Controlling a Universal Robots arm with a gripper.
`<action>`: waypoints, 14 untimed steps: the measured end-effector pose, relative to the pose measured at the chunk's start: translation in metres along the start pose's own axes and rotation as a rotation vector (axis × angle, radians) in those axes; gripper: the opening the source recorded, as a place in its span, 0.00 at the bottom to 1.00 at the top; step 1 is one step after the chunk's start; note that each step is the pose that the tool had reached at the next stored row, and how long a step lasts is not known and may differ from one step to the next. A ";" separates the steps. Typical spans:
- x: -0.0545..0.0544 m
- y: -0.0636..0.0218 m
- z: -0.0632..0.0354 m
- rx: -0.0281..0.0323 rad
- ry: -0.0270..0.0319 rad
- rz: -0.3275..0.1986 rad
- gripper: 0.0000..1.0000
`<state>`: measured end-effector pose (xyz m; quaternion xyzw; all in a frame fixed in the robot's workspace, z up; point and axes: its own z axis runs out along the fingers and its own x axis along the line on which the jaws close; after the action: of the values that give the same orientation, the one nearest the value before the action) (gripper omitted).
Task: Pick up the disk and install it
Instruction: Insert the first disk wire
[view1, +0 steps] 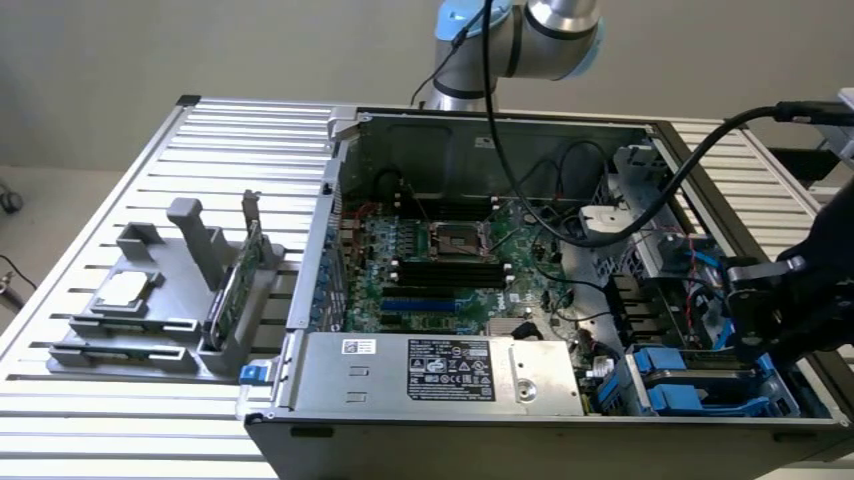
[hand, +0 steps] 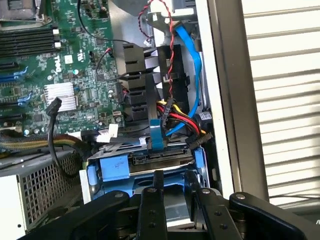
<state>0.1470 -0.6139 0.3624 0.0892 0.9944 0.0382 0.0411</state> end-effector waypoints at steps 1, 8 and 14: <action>0.000 0.0000 0.0001 0.0013 -0.0014 0.018 0.31; 0.000 0.0000 0.0001 0.0083 -0.0100 0.123 0.31; 0.000 0.0000 -0.0005 0.0118 -0.0156 0.201 0.31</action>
<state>0.1470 -0.6139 0.3629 0.1889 0.9804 0.0355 0.0443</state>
